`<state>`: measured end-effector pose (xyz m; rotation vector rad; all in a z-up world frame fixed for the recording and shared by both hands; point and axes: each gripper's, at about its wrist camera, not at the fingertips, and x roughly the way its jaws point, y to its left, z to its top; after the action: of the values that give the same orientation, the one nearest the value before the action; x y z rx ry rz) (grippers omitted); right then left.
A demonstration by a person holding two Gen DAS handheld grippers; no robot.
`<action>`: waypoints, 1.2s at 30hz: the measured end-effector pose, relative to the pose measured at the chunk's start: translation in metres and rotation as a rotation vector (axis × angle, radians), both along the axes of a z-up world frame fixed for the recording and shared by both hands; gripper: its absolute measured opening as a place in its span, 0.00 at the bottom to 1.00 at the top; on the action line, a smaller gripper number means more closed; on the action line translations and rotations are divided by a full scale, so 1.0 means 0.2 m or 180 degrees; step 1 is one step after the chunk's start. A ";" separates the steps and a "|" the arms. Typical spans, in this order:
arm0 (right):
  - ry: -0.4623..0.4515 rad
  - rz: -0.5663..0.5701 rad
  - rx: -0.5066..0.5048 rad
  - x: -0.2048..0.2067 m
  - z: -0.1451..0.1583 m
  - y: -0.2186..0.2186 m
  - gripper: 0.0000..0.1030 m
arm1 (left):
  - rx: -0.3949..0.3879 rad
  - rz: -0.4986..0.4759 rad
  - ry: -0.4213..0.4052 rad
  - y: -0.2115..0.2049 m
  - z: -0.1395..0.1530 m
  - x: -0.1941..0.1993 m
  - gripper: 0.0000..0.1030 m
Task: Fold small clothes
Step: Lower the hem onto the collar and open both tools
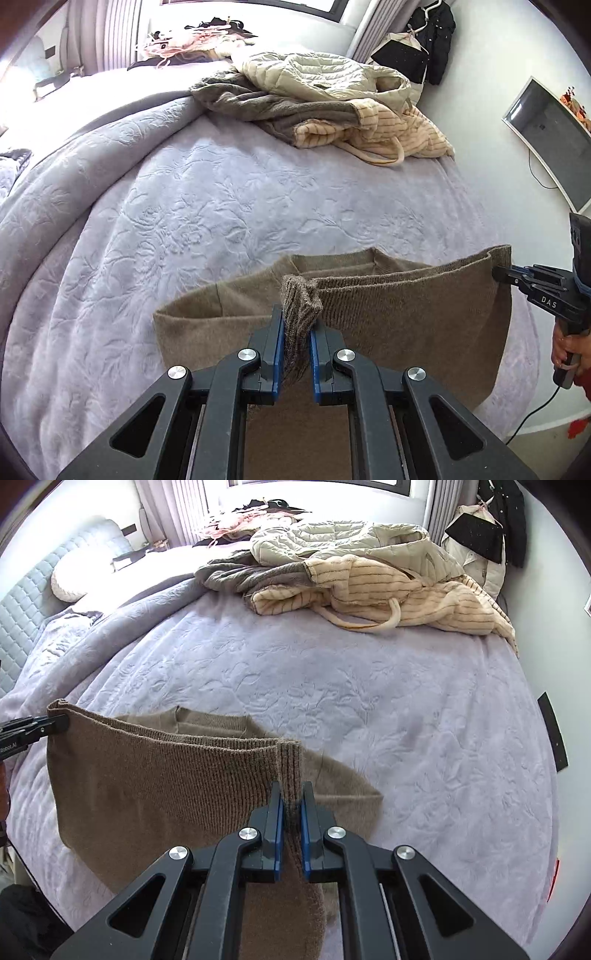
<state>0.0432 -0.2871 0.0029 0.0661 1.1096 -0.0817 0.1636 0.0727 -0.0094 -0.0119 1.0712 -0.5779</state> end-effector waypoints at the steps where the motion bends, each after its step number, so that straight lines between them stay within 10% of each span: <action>1: 0.0002 0.0001 -0.0017 0.05 -0.03 0.00 0.08 | 0.0042 0.0029 0.0000 -0.03 -0.05 0.04 0.13; 9: 0.0401 -0.0171 0.0149 0.30 -0.53 -0.07 0.08 | 0.0525 0.0341 0.0241 -0.10 -0.55 0.27 0.13; 13: 0.0602 -0.0423 0.0358 0.32 -0.67 -0.16 0.15 | 0.1032 0.0870 0.0215 0.00 -0.62 0.33 0.62; 15: 0.0601 -0.0730 0.0381 0.28 -0.63 -0.23 0.32 | 0.1013 0.1054 0.0129 0.09 -0.57 0.32 0.65; 25: 0.0331 -0.0549 0.0878 0.14 -0.50 -0.16 0.15 | -0.0142 0.0387 0.0548 0.02 -0.41 0.24 0.65; 31: 0.0362 -0.0944 0.0992 0.15 -0.74 -0.24 0.00 | 0.0205 0.0446 0.0650 -0.18 -0.74 0.28 0.65; 36: 0.0320 -0.1086 0.0925 0.07 -0.70 -0.33 0.00 | 0.0391 0.0513 0.0539 -0.08 -0.70 0.22 0.65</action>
<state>0.0568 -0.3527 -0.1372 0.5166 1.1959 -0.2306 0.2075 0.0561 -0.1484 -0.0401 1.2564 -0.3695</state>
